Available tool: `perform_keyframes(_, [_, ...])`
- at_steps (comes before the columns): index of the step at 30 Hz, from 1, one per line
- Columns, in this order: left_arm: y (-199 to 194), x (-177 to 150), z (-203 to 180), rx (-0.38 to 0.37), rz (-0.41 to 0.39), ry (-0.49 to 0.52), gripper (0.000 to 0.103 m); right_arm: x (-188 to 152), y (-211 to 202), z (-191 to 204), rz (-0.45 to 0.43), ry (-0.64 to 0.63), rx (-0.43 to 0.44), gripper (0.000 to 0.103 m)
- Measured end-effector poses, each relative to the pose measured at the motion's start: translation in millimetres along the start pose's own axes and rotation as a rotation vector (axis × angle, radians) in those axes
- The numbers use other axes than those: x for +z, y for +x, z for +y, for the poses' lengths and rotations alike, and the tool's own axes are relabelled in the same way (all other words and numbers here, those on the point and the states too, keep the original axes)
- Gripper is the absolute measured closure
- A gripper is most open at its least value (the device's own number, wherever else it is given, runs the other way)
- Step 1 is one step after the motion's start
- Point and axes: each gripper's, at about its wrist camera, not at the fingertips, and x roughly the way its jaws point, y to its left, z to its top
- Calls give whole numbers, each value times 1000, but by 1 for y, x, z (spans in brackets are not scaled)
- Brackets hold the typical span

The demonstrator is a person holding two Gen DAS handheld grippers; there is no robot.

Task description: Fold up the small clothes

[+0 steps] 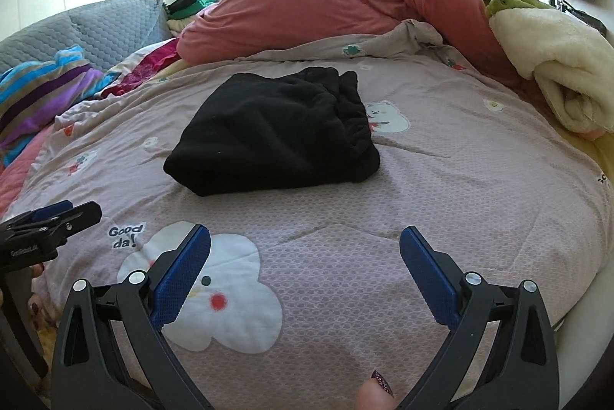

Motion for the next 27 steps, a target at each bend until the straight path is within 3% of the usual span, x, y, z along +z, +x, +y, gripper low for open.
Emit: perform_keyframes(27, [-5, 2, 4, 12, -5, -5, 10, 0, -3, 6, 8, -20, 1, 5])
